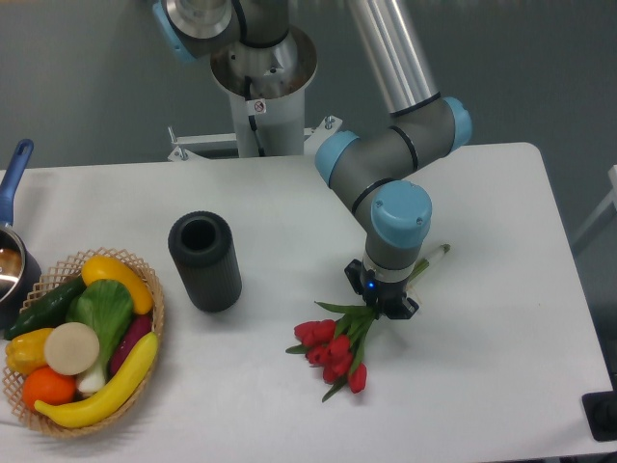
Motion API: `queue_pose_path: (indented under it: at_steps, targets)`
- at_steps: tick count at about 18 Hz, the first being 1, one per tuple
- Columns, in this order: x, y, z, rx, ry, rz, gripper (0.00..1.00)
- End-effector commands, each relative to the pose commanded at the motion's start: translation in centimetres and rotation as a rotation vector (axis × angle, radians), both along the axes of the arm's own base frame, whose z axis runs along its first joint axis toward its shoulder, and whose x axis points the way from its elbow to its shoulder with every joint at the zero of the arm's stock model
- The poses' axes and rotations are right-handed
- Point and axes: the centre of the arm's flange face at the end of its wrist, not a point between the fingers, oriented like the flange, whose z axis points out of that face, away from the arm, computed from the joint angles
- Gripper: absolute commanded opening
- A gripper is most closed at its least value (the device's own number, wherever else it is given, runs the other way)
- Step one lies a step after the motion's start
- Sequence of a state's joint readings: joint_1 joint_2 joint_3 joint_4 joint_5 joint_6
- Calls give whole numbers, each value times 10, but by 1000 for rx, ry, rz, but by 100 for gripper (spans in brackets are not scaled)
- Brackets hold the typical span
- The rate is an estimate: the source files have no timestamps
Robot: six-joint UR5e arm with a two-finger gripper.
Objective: Pick up the flowers from the table
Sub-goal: 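Close the gripper around the tulip stems, then lift the gripped tulip bunch up off the table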
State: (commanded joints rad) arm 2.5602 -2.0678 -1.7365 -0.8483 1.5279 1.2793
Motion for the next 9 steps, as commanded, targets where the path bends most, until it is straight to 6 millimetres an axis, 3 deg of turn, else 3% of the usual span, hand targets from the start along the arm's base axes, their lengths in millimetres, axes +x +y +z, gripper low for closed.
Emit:
queue_pose_path:
  at_steps: [8, 9]
  targets:
    - [-9, -2, 15, 13, 12, 1, 19]
    - [-9, -2, 26, 24, 27, 3, 19]
